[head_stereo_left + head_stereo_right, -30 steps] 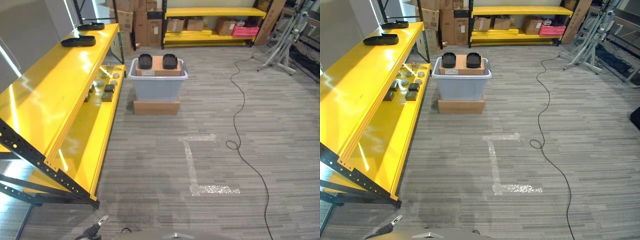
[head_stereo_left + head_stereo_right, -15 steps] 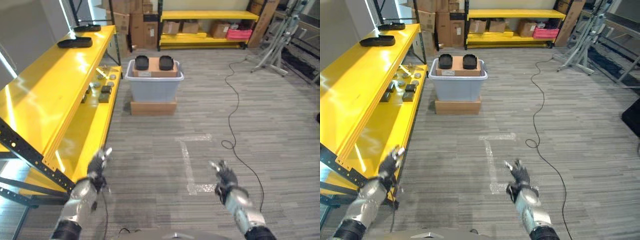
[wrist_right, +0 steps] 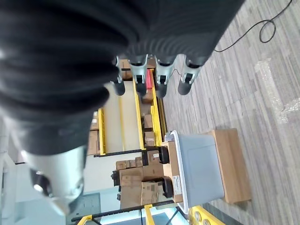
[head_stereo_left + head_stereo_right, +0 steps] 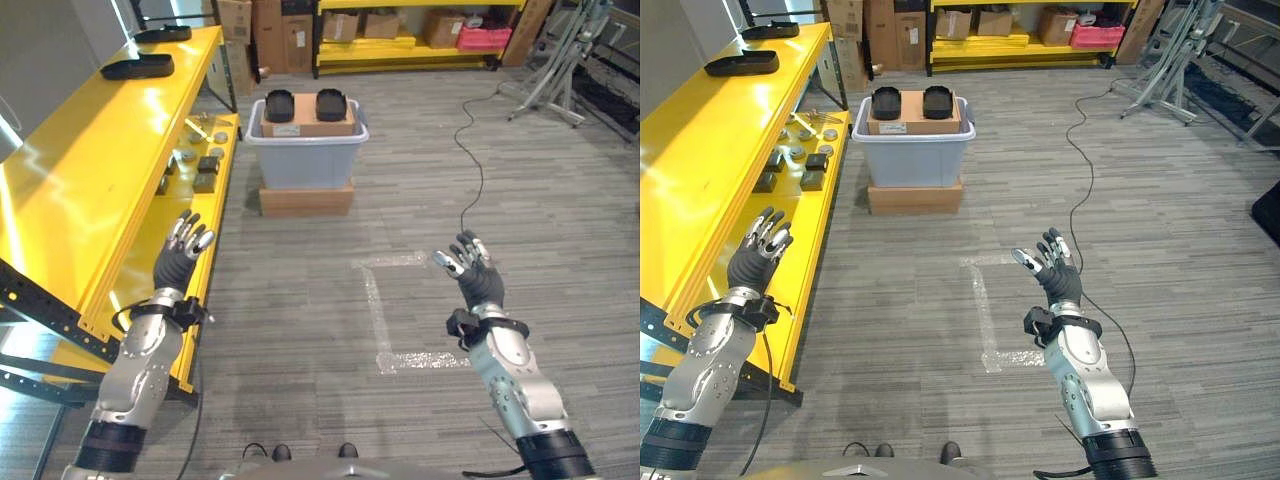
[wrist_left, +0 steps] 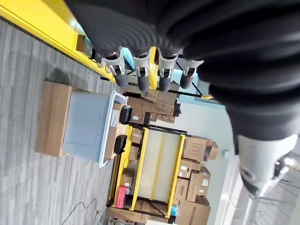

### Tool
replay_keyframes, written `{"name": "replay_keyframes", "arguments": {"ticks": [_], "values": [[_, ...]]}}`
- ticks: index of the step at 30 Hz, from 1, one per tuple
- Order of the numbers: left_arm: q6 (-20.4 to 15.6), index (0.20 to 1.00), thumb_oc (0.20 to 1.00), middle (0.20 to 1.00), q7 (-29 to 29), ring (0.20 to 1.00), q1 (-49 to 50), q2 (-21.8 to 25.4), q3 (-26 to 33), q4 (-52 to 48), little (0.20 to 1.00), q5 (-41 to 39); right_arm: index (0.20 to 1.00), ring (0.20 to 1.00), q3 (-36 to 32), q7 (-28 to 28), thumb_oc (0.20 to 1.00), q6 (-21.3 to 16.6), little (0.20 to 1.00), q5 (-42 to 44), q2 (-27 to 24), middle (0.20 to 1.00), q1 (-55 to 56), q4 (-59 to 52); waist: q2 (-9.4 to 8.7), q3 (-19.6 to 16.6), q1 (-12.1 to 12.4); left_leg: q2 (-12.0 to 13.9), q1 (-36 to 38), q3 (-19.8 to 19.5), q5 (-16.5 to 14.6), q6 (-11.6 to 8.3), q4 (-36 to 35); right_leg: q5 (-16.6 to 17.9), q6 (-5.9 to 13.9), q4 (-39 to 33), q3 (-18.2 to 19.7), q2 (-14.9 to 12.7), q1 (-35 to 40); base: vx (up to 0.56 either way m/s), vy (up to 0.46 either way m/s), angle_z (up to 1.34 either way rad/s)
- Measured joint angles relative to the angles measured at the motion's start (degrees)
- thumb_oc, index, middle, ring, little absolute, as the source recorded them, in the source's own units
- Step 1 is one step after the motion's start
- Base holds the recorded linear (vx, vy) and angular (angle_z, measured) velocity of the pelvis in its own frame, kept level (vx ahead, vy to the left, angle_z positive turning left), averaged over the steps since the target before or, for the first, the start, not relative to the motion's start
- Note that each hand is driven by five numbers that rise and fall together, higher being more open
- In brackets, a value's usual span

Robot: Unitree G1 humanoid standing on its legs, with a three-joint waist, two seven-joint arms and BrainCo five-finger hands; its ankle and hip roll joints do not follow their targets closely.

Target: Move parts from the plastic box to the shelf.

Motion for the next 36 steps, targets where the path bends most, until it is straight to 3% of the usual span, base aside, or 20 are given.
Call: {"name": "replay_keyframes", "arguments": {"ticks": [12,18,21,23,26,27,28,30,31,32,35,36], "values": [[2.2,1.0,1.0,1.0,2.6,1.0,2.2,0.2,1.6,0.0,1.0,0.0,1.0,1.0,-0.3,-0.2,1.0,0.7,1.0,-1.7,0.0,1.0,2.9,0.2,-0.11,0.1,0.0,-0.1,0.2,0.5,-0.6,-0.45,0.0,-0.3,0.4,0.0,0.4,-0.1,-0.3,0.05,0.04,-0.02],[2.3,1.0,1.0,1.0,3.5,1.0,2.2,0.2,1.6,0.0,1.0,0.1,1.0,1.0,-0.1,-0.5,1.0,1.1,1.0,-1.2,0.0,1.0,2.9,0.3,0.18,0.8,0.0,-0.4,0.1,0.9,-0.6,0.53,0.2,-1.1,0.94,2.4,1.1,-0.3,-1.8,0.09,0.095,-0.05],[3.4,1.0,1.0,1.0,4.1,1.0,2.2,0.3,1.5,0.2,1.0,0.1,1.0,1.0,0.1,-2.1,1.0,1.2,1.0,-0.9,0.1,1.0,3.0,0.4,-0.15,3.2,-0.4,-1.4,-0.1,1.8,-2.1,2.02,2.6,-5.5,1.64,12.7,1.9,-1.9,-6.0,0.1,0.18,-0.14],[3.8,1.0,1.0,1.0,4.8,1.0,1.3,0.4,1.4,0.4,1.0,0.2,1.0,1.0,0.6,-2.4,1.0,1.1,1.0,0.2,0.5,1.0,1.9,0.3,-0.24,6.0,-0.8,-2.2,-0.9,2.4,-3.6,3.43,5.8,-6.9,3.71,25.8,1.9,-3.2,-11.6,0.05,0.138,-0.11],[4.3,1.0,1.0,1.0,4.9,1.0,0.7,0.4,0.9,0.8,1.0,1.0,1.0,1.0,2.4,-2.5,1.0,1.2,1.0,0.4,0.3,1.0,2.8,-0.1,-1.0,7.7,-1.5,-3.1,-3.0,2.7,-6.8,4.88,12.4,-7.2,5.88,45.5,1.9,-7.7,-20.6,0.15,0.102,-0.01],[4.3,1.0,1.0,1.0,4.9,1.0,1.3,1.0,1.1,0.6,1.0,1.2,1.0,1.0,2.3,-2.2,1.0,1.1,1.0,0.6,0.7,1.0,3.7,-1.0,-1.3,8.3,-1.2,-3.7,-4.1,4.0,-9.9,6.49,17.6,-4.1,6.32,52.5,1.8,-9.5,-24.4,0.25,-0.038,-0.3],[4.5,1.0,1.0,1.0,4.9,1.0,1.8,0.9,1.8,0.7,1.0,1.2,1.0,1.0,2.3,-2.1,1.0,1.1,1.0,0.7,0.6,1.0,4.2,-2.3,-0.77,9.2,-0.5,-3.7,-4.4,5.2,-11.5,7.07,19.7,-4.5,6.91,54.3,1.7,-10.3,-26.1,0.3,-0.116,-0.43],[4.9,1.0,1.0,1.0,4.9,1.0,2.5,1.0,2.6,0.6,1.0,1.2,1.0,1.0,2.4,-1.3,1.0,1.1,1.0,0.7,0.5,1.0,4.9,-2.5,0.19,9.5,-0.9,-3.6,-4.8,5.6,-12.8,6.08,20.4,-6.0,7.14,50.2,1.9,-10.4,-27.4,0.3,-0.163,-0.25],[4.9,1.0,1.0,1.0,4.9,1.0,2.6,1.0,3.3,0.6,1.0,1.2,1.0,1.0,2.4,-0.9,1.0,1.2,1.0,0.7,0.6,1.0,5.3,-2.5,0.22,9.4,-0.9,-3.6,-5.0,5.5,-12.9,5.42,20.1,-6.2,7.51,44.3,2.0,-9.8,-27.5,0.66,-0.346,-0.15],[4.9,1.0,1.0,1.0,5.1,1.0,2.5,1.9,4.6,0.6,1.0,1.2,1.0,1.0,2.4,0.3,1.0,1.2,1.0,0.8,0.7,1.0,5.6,-2.5,-1.49,9.3,-1.3,-4.2,-5.1,5.4,-13.2,4.97,20.0,-6.0,7.45,28.1,2.3,-9.7,-25.8,0.63,-0.314,-0.13],[5.0,1.0,1.0,1.0,5.0,1.0,2.6,2.0,3.8,1.0,1.0,1.2,1.0,1.0,1.9,0.8,1.0,1.3,1.0,1.2,0.8,1.0,6.3,-1.8,-4.08,7.9,-1.5,-4.9,-4.8,5.0,-15.6,4.12,21.5,-4.5,7.2,10.3,3.6,-10.3,-22.9,0.53,-0.246,0.07],[5.0,1.0,1.0,1.0,5.0,1.0,3.0,1.8,3.7,2.7,1.0,1.2,1.0,1.0,1.8,1.7,1.0,1.3,1.0,1.2,0.8,1.0,6.4,-1.8,-4.39,7.6,-1.5,-4.5,-3.6,4.8,-16.9,3.46,21.9,-2.6,6.61,7.4,3.4,-10.5,-22.2,0.64,-0.308,0.12]]}}
